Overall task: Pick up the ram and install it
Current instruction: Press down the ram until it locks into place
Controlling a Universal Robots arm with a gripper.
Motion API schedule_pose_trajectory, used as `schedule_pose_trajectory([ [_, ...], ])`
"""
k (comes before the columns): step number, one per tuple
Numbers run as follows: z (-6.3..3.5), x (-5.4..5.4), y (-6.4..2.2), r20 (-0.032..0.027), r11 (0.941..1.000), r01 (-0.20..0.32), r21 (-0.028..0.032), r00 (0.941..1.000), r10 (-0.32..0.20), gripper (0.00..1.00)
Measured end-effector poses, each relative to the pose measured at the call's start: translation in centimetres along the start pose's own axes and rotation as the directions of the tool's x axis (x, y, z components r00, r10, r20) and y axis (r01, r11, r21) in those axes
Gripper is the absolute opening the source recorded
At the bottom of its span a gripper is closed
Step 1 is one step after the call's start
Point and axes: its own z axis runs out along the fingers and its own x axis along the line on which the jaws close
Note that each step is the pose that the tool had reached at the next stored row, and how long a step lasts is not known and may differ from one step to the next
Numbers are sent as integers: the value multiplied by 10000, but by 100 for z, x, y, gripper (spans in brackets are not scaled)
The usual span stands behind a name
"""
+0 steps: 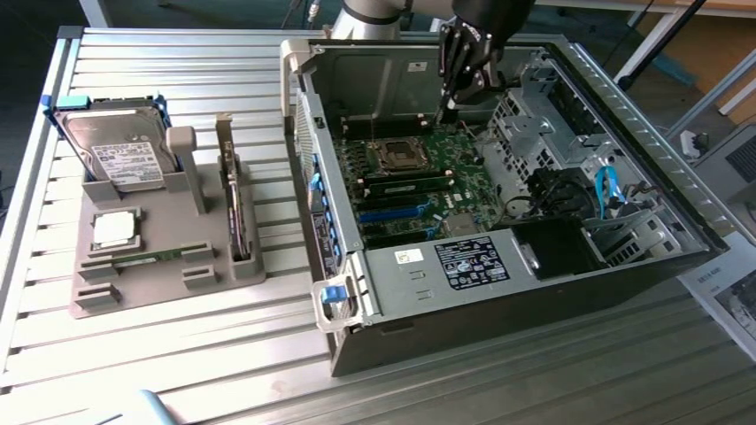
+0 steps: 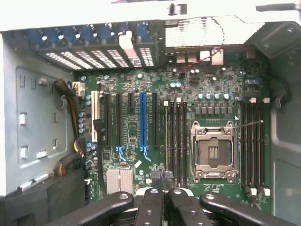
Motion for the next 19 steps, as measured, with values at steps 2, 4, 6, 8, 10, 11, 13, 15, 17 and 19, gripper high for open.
schedule_pose_trajectory([
  [2,0,0,0,11,9993,-381,-33,9993,381,11],
  [4,0,0,0,21,9967,-813,-71,9967,813,11],
  [6,0,0,0,33,9912,-1317,-116,9913,1318,11],
  [8,0,0,0,39,9856,-1682,-149,9857,1682,11],
  [10,0,0,0,44,9801,-1978,-176,9802,1980,11],
  [11,0,0,0,45,9769,-2129,-191,9770,2130,11],
  [13,-1,0,0,48,9704,-2407,-217,9705,2409,11],
  [15,-1,0,0,51,9595,-2804,-255,9598,2807,11],
  [17,-1,0,0,52,9473,-3189,-292,9477,3192,11],
  [19,-1,0,0,53,9333,-3575,-329,9337,3579,11],
])
